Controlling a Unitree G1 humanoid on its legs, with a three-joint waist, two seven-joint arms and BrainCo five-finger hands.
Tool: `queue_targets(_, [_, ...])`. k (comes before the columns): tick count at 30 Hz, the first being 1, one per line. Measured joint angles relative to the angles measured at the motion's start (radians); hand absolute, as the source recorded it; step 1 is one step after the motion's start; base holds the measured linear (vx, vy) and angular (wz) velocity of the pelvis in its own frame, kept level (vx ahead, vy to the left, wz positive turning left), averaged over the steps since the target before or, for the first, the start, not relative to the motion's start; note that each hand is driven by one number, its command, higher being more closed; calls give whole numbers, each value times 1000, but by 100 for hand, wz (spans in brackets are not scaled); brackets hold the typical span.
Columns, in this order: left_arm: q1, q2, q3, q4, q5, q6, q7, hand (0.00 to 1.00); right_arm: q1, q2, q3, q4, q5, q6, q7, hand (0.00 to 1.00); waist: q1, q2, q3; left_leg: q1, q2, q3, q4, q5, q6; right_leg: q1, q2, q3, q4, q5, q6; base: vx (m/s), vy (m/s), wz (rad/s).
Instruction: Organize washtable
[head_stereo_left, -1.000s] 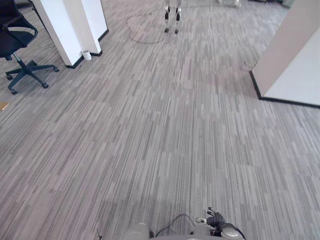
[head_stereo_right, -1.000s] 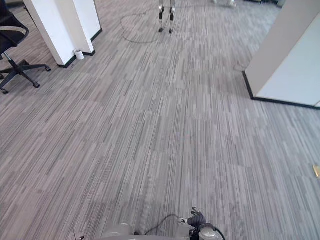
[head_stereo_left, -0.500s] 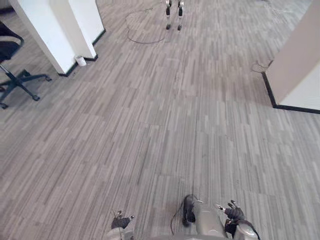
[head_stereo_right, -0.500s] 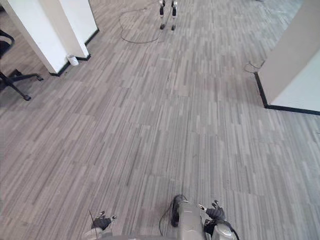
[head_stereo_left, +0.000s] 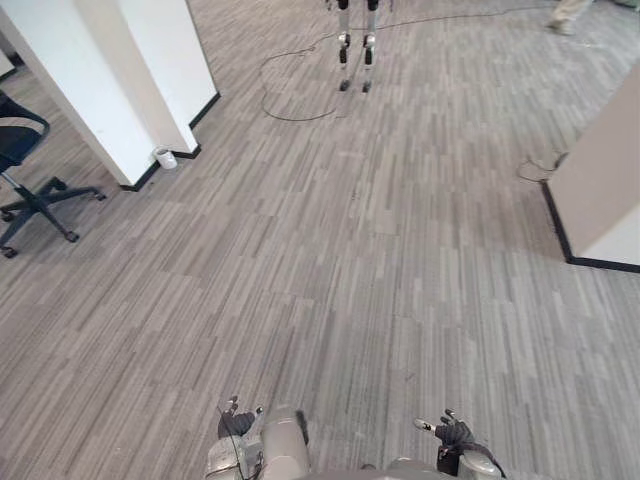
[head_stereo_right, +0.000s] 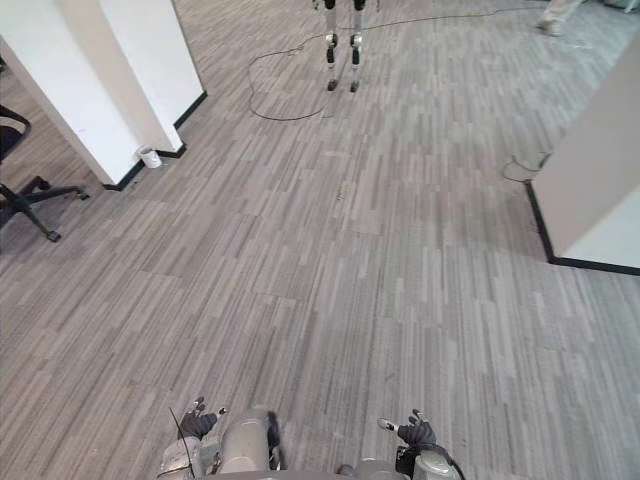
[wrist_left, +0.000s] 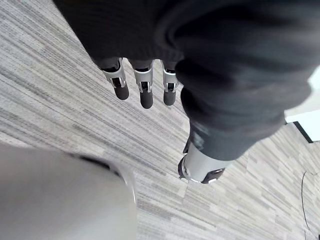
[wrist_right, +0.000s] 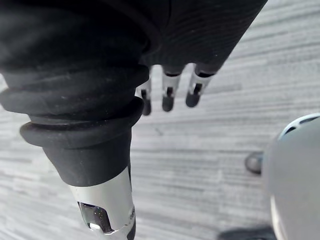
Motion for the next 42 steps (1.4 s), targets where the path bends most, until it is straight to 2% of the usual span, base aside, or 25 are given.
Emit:
queue_targets(2, [18,12,9,3,-10,1,0,0,-11,1,23,7,-9,-5,-1,0,29,-12,-2,3,-36,-18,-220,188,-12,44,-22,37,-18,-49,39,465,255,-37])
queue_targets(4, [28,34,9,17,-9,3,0,0,-26,16,31,40,-32,-13,4,0,48,-50,-7,-4,-81,-4,-193,239,58,55,-66,66,-18,-68,63,461,239,-38])
queue_targets(5, [27,48,14,43,-9,8,0,0,-34,21,26,56,-41,-12,12,0,47,-76,-6,-18,-103,-6,-135,204,127,35,-96,95,26,-65,70,790,399,-6])
queue_targets(7, [34,74,16,95,-10,17,0,0,-24,25,16,86,-50,-10,17,0,42,-112,-8,-13,-135,0,-49,120,157,-14,-134,145,212,-57,88,631,325,24])
queue_targets(8, [35,93,6,119,-9,24,-1,0,-5,25,16,94,-50,-9,19,0,39,-133,-8,12,-152,-1,-7,53,168,-73,-152,178,405,-11,167,568,293,28])
queue_targets(9, [44,107,-4,121,-8,29,-3,0,-2,26,17,112,-58,-9,22,0,34,-149,-7,49,-169,-4,21,-8,185,-139,-161,205,603,105,273,681,346,28])
queue_targets(10, [49,112,-8,121,-7,32,-3,0,-3,29,16,118,-57,-9,25,0,25,-154,-6,77,-178,-8,28,-34,193,-170,-170,210,695,183,309,546,241,18])
queue_targets(11, [57,117,-22,120,-7,35,-1,0,-7,27,16,117,-60,-11,32,0,15,-145,-1,142,-191,-17,32,-79,206,-233,-188,202,858,177,298,523,207,11])
queue_targets(13, [64,119,-50,119,-7,38,-2,0,-6,18,17,97,-64,-17,40,0,-2,-125,3,265,-194,-29,-9,-123,219,-315,-190,166,965,109,187,493,179,9])
queue_targets(16, [49,125,-81,117,4,41,-1,0,-1,18,17,48,-66,-23,42,0,-12,-115,4,431,-191,-51,-97,-153,203,-443,-183,92,840,42,130,388,89,25])
queue_targets(18, [30,120,-78,109,10,42,0,0,11,25,-7,4,-66,-23,41,0,-30,-105,4,482,-177,-95,-106,-188,184,-492,-183,55,666,41,122,488,17,63])
queue_targets(21, [11,97,-82,97,41,43,1,0,33,27,-53,-46,-55,-22,40,0,-33,-71,1,569,-123,-143,-121,-247,111,-528,-153,88,175,140,127,535,-28,47])
queue_targets(25, [-11,69,-80,98,50,43,1,0,51,35,-72,-90,-53,-19,40,0,-41,-55,-2,703,-71,-161,-196,-288,43,-537,-155,81,68,223,122,703,-172,34])
queue_targets(26, [-14,42,-81,101,57,43,-1,0,52,34,-74,-100,-52,-18,41,0,-52,-43,-8,736,-45,-170,-188,-284,30,-545,-151,66,160,301,104,740,-244,41])
queue_targets(27, [-8,22,-80,102,66,43,-3,0,52,35,-90,-105,-44,-18,42,0,-63,-32,-26,733,-26,-176,-127,-261,-7,-566,-146,52,270,305,82,890,-292,32])
queue_targets(28, [-8,1,-81,105,72,43,-6,0,52,31,-93,-108,-42,-16,42,0,-63,-21,-37,721,-6,-179,-68,-243,-10,-568,-131,41,316,263,71,742,-259,10])
queue_targets(29, [-6,-25,-64,102,79,43,-14,0,53,16,-94,-108,-40,-13,42,0,-61,19,-48,647,38,-187,115,-168,-6,-549,-95,18,350,202,50,720,-250,-14])
queue_targets(30, [-6,-36,-37,102,79,43,-21,0,53,8,-94,-108,-36,-11,41,0,-62,43,-48,543,75,-191,333,16,10,-507,-62,6,343,161,26,712,-247,-16])
queue_targets(31, [-6,-39,-17,100,76,43,-21,0,56,5,-94,-107,-35,-10,39,0,-59,48,-46,494,100,-189,424,131,2,-478,-45,3,326,148,16,699,-234,-15])
queue_targets(33, [-6,-25,3,97,46,42,-20,0,50,-5,-94,-60,-33,-7,33,0,-55,58,-34,354,206,-105,675,90,51,-325,14,9,215,136,-4,675,-209,-14])
queue_targets(34, [-6,-11,-4,84,39,39,-19,0,45,-4,-90,-28,-29,-3,26,0,-53,27,-19,301,209,-70,713,44,46,-228,18,19,146,136,-5,631,-168,-5])
queue_targets(36, [-6,4,-26,68,39,32,-19,0,43,-5,-72,-1,-29,-1,14,0,-51,11,-18,229,173,-51,664,-4,29,-134,15,31,64,134,-7,508,-102,-5])
queue_targets(39, [-9,7,-37,44,22,12,-21,0,23,-9,-62,22,-34,3,14,0,-28,12,-14,97,67,-34,328,-69,9,-34,8,70,-41,127,-2,439,39,-32])
queue_targets(41, [-10,10,-34,28,17,8,-20,0,28,-7,-61,23,-37,4,14,0,-9,7,-2,66,-14,-43,-37,-21,-16,11,-15,93,-54,72,8,452,223,-34])
queue_targets(42, [-2,14,-23,28,10,5,-20,0,32,-12,-53,29,-38,4,13,0,5,9,0,61,-38,-79,-223,97,-31,42,-20,116,-54,31,20,448,276,-35])
